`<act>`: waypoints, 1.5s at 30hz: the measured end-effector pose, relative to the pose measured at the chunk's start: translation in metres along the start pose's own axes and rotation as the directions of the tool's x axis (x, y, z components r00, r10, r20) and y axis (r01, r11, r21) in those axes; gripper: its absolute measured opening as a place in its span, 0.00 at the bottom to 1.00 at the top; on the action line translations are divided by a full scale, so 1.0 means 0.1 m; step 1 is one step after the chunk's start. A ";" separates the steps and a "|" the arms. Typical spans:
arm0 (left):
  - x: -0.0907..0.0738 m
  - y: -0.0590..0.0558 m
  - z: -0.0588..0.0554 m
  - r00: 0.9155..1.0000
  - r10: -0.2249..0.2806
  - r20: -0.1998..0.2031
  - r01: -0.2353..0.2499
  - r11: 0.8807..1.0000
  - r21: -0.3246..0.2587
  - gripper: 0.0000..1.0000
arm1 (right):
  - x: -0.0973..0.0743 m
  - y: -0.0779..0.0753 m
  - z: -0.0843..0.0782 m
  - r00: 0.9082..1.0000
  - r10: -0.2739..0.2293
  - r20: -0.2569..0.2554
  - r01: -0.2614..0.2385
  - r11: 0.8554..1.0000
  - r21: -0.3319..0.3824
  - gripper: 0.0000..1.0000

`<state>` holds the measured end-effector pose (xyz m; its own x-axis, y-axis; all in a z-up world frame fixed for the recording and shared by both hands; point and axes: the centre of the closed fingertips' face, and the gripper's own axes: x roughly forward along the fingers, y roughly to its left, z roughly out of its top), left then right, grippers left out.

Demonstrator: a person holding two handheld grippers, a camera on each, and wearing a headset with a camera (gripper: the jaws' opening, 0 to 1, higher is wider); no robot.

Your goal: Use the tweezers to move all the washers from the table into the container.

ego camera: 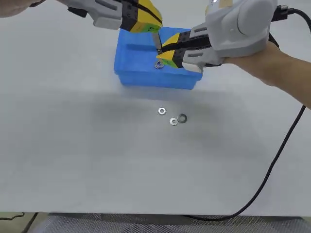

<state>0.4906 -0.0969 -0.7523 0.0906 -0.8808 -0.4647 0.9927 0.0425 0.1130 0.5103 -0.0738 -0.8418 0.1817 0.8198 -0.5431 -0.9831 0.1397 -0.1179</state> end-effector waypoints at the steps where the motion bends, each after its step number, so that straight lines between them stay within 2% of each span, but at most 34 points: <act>1: 0.01 0.01 -0.02 1.000 0.000 -0.001 0.000 1.000 -0.007 0.05 | 0.02 0.00 -0.02 1.000 0.003 -0.004 -0.003 1.000 -0.003 0.10; 9: 0.07 0.05 -0.16 1.000 0.005 -0.007 -0.005 0.999 -0.045 0.05 | 0.11 -0.01 -0.14 0.999 0.017 -0.030 -0.017 1.000 0.020 0.10; 19: 0.10 0.07 -0.16 1.000 0.021 -0.003 -0.021 0.998 -0.060 0.05 | 0.11 -0.02 -0.16 0.999 -0.002 -0.034 0.004 0.999 0.051 0.10; 28: 0.09 0.06 -0.14 1.000 0.029 -0.003 -0.029 0.997 -0.064 0.05 | 0.09 -0.02 -0.16 0.999 -0.019 -0.045 0.021 0.999 0.049 0.12; 38: 0.02 0.04 0.15 0.999 0.039 0.028 -0.038 0.999 -0.025 0.05 | -0.12 -0.04 -0.01 0.998 -0.066 -0.018 0.067 0.997 0.042 0.12; 45: -0.01 -0.14 0.38 0.999 0.016 0.034 -0.017 1.000 0.023 0.05 | -0.32 0.11 0.16 0.998 -0.069 0.010 0.069 0.998 0.011 0.12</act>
<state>0.4733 -0.1142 -0.7201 0.1034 -0.8958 -0.4323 0.9890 0.0462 0.1408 0.4931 -0.0894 -0.8121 0.2488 0.8136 -0.5255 -0.9685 0.2017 -0.1461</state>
